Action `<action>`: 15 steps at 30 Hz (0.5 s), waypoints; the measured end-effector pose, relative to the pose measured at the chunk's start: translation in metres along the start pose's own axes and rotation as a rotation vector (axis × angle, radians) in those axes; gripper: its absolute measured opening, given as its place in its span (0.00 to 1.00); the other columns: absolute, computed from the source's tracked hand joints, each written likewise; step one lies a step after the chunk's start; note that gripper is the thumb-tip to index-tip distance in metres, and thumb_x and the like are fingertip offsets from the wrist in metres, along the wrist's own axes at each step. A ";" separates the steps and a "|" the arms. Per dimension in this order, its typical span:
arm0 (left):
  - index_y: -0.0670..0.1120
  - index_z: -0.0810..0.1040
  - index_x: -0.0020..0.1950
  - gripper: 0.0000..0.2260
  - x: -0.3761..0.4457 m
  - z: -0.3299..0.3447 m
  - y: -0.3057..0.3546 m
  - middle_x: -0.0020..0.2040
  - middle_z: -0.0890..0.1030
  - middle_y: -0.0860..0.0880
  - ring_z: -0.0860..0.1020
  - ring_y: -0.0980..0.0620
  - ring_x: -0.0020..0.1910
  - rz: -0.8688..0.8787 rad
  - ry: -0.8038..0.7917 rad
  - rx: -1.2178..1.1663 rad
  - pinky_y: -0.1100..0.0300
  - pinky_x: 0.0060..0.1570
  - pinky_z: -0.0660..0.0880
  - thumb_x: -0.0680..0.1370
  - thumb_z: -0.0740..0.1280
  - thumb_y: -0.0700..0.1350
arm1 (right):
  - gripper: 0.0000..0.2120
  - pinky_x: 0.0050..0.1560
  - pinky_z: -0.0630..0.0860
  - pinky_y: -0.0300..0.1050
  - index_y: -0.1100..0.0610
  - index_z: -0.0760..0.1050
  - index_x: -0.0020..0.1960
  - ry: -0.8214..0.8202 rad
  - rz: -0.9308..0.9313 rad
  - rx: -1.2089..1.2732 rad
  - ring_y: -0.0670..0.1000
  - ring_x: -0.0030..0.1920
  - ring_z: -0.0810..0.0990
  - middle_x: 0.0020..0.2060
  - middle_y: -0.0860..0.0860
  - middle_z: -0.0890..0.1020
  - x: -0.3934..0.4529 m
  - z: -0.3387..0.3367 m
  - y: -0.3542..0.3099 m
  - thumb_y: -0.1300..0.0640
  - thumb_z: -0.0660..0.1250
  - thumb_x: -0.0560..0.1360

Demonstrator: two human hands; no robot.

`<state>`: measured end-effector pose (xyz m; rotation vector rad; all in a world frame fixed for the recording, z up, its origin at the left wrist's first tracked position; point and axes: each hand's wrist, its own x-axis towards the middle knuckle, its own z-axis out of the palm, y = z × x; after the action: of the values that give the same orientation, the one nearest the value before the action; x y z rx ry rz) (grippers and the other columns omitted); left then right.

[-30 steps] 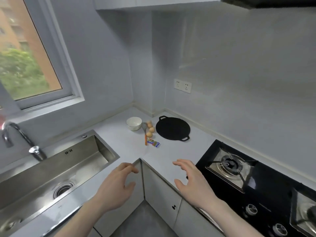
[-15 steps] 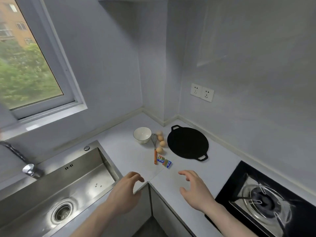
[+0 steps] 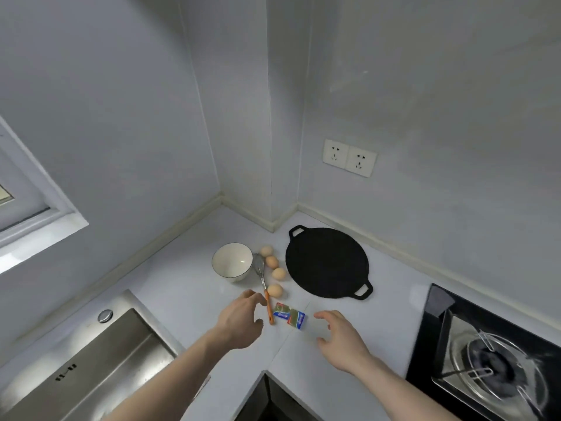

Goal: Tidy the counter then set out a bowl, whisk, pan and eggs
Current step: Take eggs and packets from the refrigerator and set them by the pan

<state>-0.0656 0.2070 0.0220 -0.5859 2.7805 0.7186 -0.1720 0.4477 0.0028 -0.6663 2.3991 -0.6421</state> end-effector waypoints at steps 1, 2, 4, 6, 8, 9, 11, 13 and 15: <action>0.55 0.73 0.66 0.19 0.019 -0.006 -0.005 0.66 0.72 0.55 0.78 0.51 0.58 0.018 -0.007 0.021 0.55 0.55 0.76 0.76 0.65 0.46 | 0.25 0.67 0.71 0.39 0.49 0.68 0.74 0.008 0.013 -0.001 0.46 0.67 0.74 0.70 0.43 0.69 0.014 0.002 -0.005 0.57 0.66 0.78; 0.55 0.73 0.66 0.19 0.030 -0.012 -0.006 0.65 0.73 0.55 0.78 0.50 0.58 0.028 -0.007 0.038 0.55 0.55 0.76 0.76 0.65 0.45 | 0.25 0.67 0.71 0.39 0.49 0.69 0.74 0.008 0.015 -0.010 0.47 0.68 0.74 0.70 0.44 0.70 0.021 0.001 -0.010 0.57 0.66 0.78; 0.54 0.73 0.67 0.20 0.063 -0.025 -0.010 0.66 0.73 0.53 0.77 0.47 0.60 0.060 0.003 0.080 0.53 0.56 0.75 0.75 0.65 0.44 | 0.24 0.67 0.71 0.40 0.50 0.69 0.73 0.022 0.028 -0.013 0.48 0.68 0.74 0.68 0.45 0.71 0.046 0.002 -0.022 0.57 0.68 0.77; 0.52 0.73 0.68 0.22 0.096 -0.038 -0.015 0.66 0.73 0.50 0.76 0.44 0.63 0.079 0.008 0.148 0.51 0.61 0.73 0.74 0.64 0.44 | 0.23 0.64 0.75 0.46 0.49 0.71 0.70 0.041 0.050 0.005 0.50 0.64 0.77 0.64 0.46 0.73 0.070 0.000 -0.035 0.55 0.69 0.77; 0.53 0.72 0.69 0.23 0.128 -0.049 -0.019 0.67 0.73 0.48 0.74 0.43 0.66 0.075 0.007 0.224 0.50 0.66 0.70 0.74 0.64 0.45 | 0.22 0.63 0.76 0.49 0.49 0.72 0.69 0.069 0.052 0.000 0.51 0.62 0.78 0.62 0.47 0.74 0.096 -0.005 -0.047 0.55 0.68 0.76; 0.53 0.71 0.70 0.23 0.144 -0.053 -0.021 0.67 0.73 0.49 0.74 0.44 0.67 0.064 0.012 0.249 0.51 0.67 0.68 0.75 0.64 0.45 | 0.22 0.64 0.76 0.49 0.49 0.72 0.70 0.079 0.056 -0.006 0.52 0.63 0.77 0.63 0.48 0.74 0.109 -0.008 -0.052 0.54 0.68 0.76; 0.53 0.70 0.71 0.23 0.173 -0.060 -0.027 0.69 0.72 0.49 0.72 0.45 0.68 0.049 0.029 0.274 0.53 0.68 0.66 0.76 0.65 0.45 | 0.23 0.65 0.75 0.50 0.49 0.72 0.71 0.101 0.055 -0.004 0.52 0.64 0.77 0.64 0.48 0.74 0.137 -0.013 -0.063 0.53 0.68 0.77; 0.53 0.69 0.73 0.24 0.204 -0.061 -0.036 0.70 0.71 0.49 0.71 0.45 0.70 0.060 0.021 0.321 0.53 0.69 0.65 0.77 0.65 0.45 | 0.23 0.63 0.77 0.51 0.49 0.72 0.71 0.112 0.062 -0.008 0.52 0.63 0.77 0.64 0.48 0.75 0.169 -0.011 -0.070 0.52 0.69 0.77; 0.52 0.68 0.74 0.24 0.227 -0.061 -0.043 0.72 0.70 0.48 0.70 0.45 0.71 0.070 -0.005 0.371 0.53 0.70 0.64 0.78 0.64 0.47 | 0.22 0.61 0.78 0.51 0.50 0.73 0.69 0.110 0.064 -0.037 0.51 0.62 0.77 0.62 0.49 0.75 0.191 -0.007 -0.076 0.52 0.71 0.76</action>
<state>-0.2571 0.0684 -0.0109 -0.4129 2.8363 0.2028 -0.2897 0.2811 -0.0216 -0.5805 2.5283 -0.6232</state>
